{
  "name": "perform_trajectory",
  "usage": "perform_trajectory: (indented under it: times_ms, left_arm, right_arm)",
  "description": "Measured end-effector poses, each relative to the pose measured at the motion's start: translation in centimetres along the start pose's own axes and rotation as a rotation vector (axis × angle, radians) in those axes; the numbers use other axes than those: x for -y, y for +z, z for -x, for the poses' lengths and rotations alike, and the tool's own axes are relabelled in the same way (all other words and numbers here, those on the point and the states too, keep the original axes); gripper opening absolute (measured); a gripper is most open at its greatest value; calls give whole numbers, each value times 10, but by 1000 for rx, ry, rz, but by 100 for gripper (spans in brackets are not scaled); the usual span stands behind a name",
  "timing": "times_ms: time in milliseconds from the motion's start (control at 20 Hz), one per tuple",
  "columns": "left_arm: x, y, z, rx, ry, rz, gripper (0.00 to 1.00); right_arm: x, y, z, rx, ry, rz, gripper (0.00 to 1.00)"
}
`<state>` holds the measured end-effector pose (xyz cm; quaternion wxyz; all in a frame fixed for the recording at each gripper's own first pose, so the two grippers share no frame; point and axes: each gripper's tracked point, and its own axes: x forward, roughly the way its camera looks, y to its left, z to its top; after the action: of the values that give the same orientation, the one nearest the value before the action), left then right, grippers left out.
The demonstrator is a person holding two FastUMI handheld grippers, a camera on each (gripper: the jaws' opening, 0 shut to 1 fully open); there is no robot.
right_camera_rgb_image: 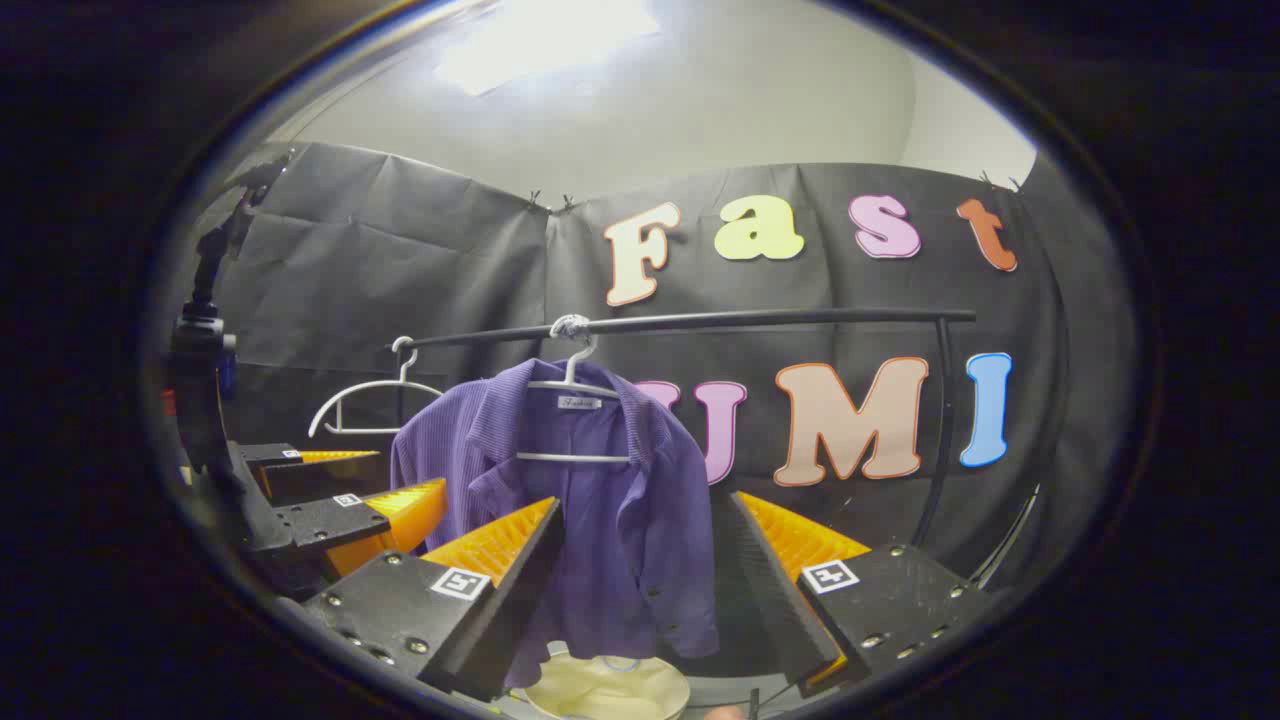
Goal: Grasp the clothes on the hanger with both hands and then place them into the laundry hamper below.
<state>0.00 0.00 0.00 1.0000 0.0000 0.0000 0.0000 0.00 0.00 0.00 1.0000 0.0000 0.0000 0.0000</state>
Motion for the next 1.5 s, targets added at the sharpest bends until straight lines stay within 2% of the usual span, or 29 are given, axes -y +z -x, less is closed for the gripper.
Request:
perform_trajectory:
  times_ms: [200, 250, 350, 400, 450, 650, 750, 800, 1000, 1050, 1100, 1350, 1400, 1500]
  left_arm:
    - [3, 1, 2, -1, 7, -5, 95]
    - [4, 1, 1, -2, 9, -7, 95]
    - [5, -1, 2, -7, 13, -10, 95]
    - [6, -3, 1, -11, 15, -11, 95]
    - [6, -4, 0, -16, 18, -13, 95]
    - [10, -6, -6, -18, 31, -16, 95]
    - [9, -9, -14, -23, 46, -14, 95]
    - [10, -10, -17, -21, 53, -13, 95]
    - [7, -20, -37, -35, 96, -22, 94]
    - [7, -22, -44, -36, 104, -19, 94]
    - [7, -24, -50, -35, 114, -18, 94]
    - [-1, -36, -81, -36, 171, -30, 94]
    - [-4, -40, -86, -41, 185, -31, 93]
    - [-8, -46, -95, -44, 208, -33, 92]
  right_arm:
    - [6, 4, 1, 3, 5, 7, 94]
    - [5, 4, 3, 4, 6, 12, 98]
    - [6, 4, 3, 5, 11, 21, 98]
    - [7, 5, 2, 4, 13, 25, 94]
    - [8, 3, 5, 4, 13, 29, 98]
    - [14, 5, 6, 5, 14, 46, 97]
    - [17, 4, 6, 2, 14, 49, 94]
    - [19, 5, 6, 3, 14, 50, 97]
    - [26, 7, 3, 8, 11, 56, 97]
    - [28, 6, 4, 8, 9, 57, 94]
    - [31, 6, 3, 8, 5, 59, 97]
    - [44, 6, -1, 7, -23, 78, 97]
    - [47, 5, -2, 6, -29, 81, 94]
    - [52, 5, -6, 6, -39, 87, 98]
